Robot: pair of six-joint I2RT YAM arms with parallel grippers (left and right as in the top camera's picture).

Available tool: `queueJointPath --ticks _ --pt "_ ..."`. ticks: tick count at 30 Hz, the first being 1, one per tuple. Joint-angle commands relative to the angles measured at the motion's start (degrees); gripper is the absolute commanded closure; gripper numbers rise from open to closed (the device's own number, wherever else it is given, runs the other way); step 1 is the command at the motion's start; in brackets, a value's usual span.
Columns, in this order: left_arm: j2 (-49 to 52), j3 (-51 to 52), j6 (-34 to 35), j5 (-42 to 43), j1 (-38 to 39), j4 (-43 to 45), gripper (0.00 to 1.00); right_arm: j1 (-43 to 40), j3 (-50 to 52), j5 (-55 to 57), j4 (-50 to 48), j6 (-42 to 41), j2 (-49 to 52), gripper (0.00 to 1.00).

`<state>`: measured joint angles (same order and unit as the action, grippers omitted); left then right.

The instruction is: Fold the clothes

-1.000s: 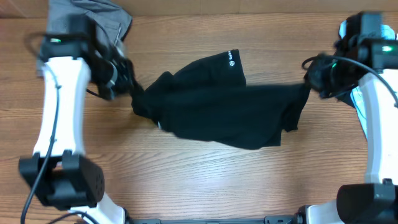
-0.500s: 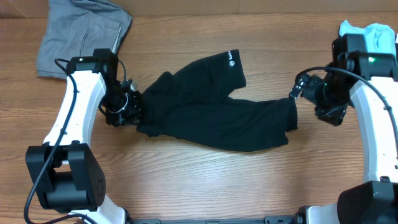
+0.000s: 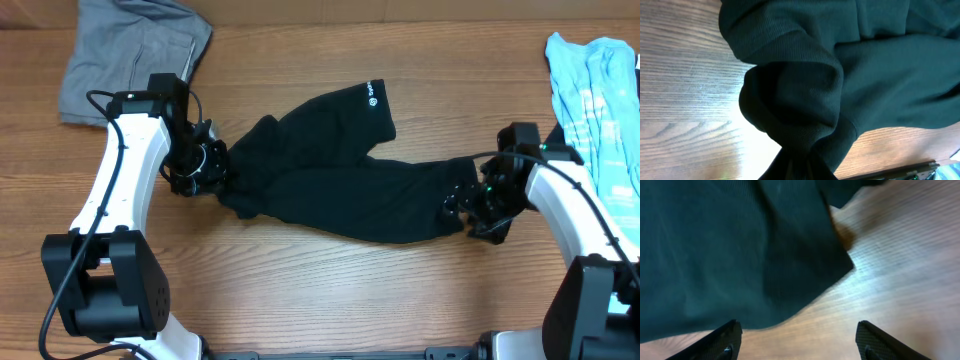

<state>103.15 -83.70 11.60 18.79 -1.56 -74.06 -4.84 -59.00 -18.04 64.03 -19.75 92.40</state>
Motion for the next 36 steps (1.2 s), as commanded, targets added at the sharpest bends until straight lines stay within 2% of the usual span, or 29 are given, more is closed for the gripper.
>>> queueJointPath --ticks 1,4,7,11,17,19,21,28,31,33,34,35,36 --pt "-1.6 0.3 0.2 -0.3 0.3 0.2 0.89 0.0 4.7 -4.0 -5.0 -1.0 -1.1 0.24" --pt "-1.6 0.3 0.2 -0.3 0.3 0.1 0.89 0.0 7.6 -4.2 -8.5 -3.0 -1.0 0.26" --pt "-1.6 0.3 0.2 -0.3 0.3 0.4 0.89 0.0 9.8 -6.0 -12.0 -3.3 -1.0 0.43" --pt "-1.6 0.3 0.2 -0.3 0.3 0.6 0.89 0.0 9.8 -6.1 -13.9 -4.8 -1.0 0.57" --pt "-1.6 0.3 0.2 -0.3 0.3 0.6 0.89 0.0 9.9 -6.1 -15.6 -5.8 -1.0 0.66" --pt "-1.6 0.3 0.2 -0.4 0.3 0.6 0.89 0.0 9.9 -6.1 -15.9 -5.8 -1.0 0.77" --pt "-1.6 0.3 0.2 -0.4 0.3 0.7 0.89 0.0 9.9 -6.1 -17.2 -7.5 -1.0 0.96" --pt "-1.6 0.3 0.2 -1.6 0.3 2.3 0.88 0.0 5.1 -8.2 -22.4 -11.5 -1.0 0.96" --pt "-1.6 0.4 0.2 -1.6 0.3 4.7 0.88 0.0 4.5 -8.2 -28.2 -12.5 -0.9 0.9" --pt "-1.6 0.5 0.2 -1.6 0.3 6.9 0.88 0.0 4.5 -8.2 -31.1 -12.5 -0.2 0.69" --pt "-1.6 0.8 0.5 -1.6 0.3 8.3 0.87 0.0 4.5 -8.2 -32.3 -12.5 0.3 0.43" --pt "-1.6 1.2 0.5 -1.6 0.3 9.7 0.85 0.0 4.5 -8.2 -33.2 -12.4 1.1 0.26" --pt "-1.5 1.6 0.5 -1.6 0.3 10.9 0.84 0.0 4.5 -8.2 -33.8 -11.8 1.7 0.14"
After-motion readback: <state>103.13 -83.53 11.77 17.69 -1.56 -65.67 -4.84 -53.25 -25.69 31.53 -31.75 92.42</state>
